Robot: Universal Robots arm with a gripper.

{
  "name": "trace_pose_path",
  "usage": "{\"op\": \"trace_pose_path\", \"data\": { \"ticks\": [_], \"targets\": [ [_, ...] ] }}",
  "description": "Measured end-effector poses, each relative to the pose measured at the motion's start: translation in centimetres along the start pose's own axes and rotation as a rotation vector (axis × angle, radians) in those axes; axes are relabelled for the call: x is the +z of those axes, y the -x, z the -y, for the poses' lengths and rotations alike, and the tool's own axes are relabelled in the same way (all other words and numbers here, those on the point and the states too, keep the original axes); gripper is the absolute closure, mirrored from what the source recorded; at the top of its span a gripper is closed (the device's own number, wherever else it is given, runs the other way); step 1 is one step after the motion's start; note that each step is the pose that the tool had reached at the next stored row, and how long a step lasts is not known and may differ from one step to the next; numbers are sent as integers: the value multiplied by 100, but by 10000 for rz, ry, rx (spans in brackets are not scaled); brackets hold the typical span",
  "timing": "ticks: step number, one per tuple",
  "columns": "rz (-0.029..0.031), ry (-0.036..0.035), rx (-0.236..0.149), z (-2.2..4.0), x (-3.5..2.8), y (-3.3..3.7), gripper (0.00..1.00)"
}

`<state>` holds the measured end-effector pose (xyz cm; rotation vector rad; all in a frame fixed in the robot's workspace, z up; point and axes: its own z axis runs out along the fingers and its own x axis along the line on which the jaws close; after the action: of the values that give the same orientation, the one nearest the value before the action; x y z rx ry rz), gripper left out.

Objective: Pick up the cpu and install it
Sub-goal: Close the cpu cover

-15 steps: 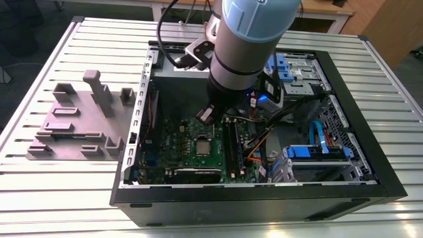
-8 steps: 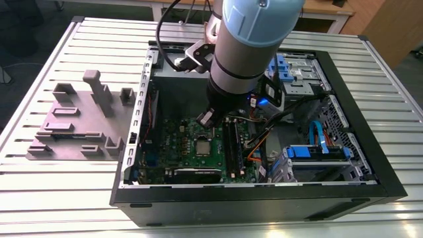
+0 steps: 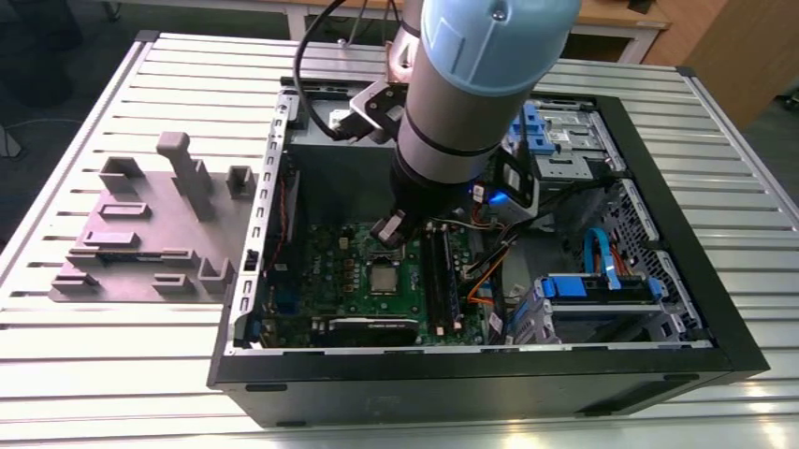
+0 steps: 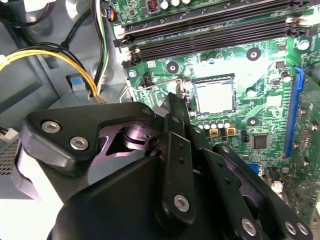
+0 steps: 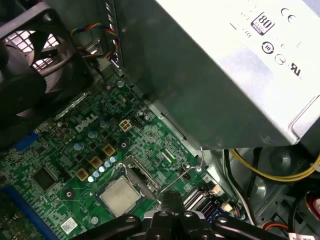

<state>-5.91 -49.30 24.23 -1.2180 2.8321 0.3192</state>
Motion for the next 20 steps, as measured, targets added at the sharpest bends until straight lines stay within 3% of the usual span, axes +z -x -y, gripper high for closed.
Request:
{"op": "trace_pose_path", "data": {
  "ticks": [20],
  "targets": [
    [0, 1, -11, 64, -25, -111, 89]
  ]
}}
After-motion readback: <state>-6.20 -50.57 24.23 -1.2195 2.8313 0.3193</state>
